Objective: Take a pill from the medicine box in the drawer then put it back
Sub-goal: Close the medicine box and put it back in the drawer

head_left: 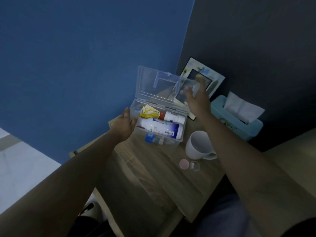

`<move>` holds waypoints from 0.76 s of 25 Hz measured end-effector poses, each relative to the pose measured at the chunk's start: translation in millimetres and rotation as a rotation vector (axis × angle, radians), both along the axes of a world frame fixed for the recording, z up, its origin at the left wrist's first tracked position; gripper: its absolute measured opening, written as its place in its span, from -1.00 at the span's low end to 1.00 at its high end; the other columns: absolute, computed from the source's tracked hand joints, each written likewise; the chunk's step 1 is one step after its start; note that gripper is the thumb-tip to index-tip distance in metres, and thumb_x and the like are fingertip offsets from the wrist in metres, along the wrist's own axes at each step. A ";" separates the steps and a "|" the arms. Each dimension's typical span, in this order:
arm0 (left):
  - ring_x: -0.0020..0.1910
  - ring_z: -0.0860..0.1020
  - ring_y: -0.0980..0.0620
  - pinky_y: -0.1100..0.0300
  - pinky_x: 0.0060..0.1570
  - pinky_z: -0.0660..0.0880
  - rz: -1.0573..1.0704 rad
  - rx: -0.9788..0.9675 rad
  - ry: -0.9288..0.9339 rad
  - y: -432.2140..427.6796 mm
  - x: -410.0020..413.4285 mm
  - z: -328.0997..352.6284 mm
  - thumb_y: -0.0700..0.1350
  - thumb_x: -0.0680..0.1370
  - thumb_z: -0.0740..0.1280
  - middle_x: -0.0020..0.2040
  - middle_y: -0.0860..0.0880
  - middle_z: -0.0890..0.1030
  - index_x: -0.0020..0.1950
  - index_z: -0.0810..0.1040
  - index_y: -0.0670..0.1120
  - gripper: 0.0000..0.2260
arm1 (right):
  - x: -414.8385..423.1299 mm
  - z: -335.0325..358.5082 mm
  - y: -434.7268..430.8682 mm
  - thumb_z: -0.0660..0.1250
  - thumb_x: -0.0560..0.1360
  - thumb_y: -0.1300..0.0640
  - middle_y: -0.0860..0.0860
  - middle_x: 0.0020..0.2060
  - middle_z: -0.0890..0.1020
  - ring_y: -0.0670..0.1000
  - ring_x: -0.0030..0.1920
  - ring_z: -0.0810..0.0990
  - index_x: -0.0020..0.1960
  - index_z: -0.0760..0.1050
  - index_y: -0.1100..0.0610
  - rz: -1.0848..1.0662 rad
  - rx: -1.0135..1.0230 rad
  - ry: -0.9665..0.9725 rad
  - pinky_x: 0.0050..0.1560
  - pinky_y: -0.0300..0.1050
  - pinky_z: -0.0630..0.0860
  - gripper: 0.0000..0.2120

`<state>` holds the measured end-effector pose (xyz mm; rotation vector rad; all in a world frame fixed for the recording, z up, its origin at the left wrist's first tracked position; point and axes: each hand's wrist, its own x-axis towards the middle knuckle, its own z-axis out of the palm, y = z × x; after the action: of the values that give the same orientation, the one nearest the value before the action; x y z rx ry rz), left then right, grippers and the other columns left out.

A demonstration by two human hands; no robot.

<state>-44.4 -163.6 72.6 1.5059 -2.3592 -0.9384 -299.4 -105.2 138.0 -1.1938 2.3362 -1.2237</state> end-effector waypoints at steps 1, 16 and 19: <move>0.48 0.21 -0.22 0.05 0.42 0.15 0.005 0.007 0.011 0.2 0.4 1.0 0.03 0.64 0.03 0.52 -0.29 0.16 0.52 0.00 -0.27 -0.44 | -0.6 2.5 4.4 0.13 0.54 -0.18 0.17 0.37 0.41 0.19 0.27 0.47 0.48 0.05 0.04 0.034 0.014 0.062 0.20 0.02 0.42 -0.39; -0.29 0.61 0.20 0.40 -0.30 0.50 0.280 0.623 0.722 -12.7 8.5 25.8 0.25 0.58 -0.24 -0.17 0.04 0.67 0.07 0.63 -0.05 -0.30 | 43.4 -5.1 76.6 0.23 0.54 -0.04 0.15 0.26 0.42 0.15 0.26 0.35 0.41 0.25 0.14 0.498 0.308 0.674 0.24 -0.02 0.30 -0.49; -0.28 0.59 0.09 0.29 -0.27 0.55 0.231 0.539 0.650 -9.0 6.5 27.6 0.23 0.60 -0.08 -0.22 -0.09 0.63 0.04 0.67 -0.12 -0.38 | 55.7 -20.4 80.7 0.16 0.55 -0.08 0.12 0.27 0.38 0.12 0.25 0.33 0.41 0.21 0.13 0.554 0.476 0.877 0.25 -0.05 0.30 -0.49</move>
<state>-38.0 -172.7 100.2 1.2985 -1.5102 -1.7618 -243.7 -24.4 117.6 -2.2394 2.2765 0.0946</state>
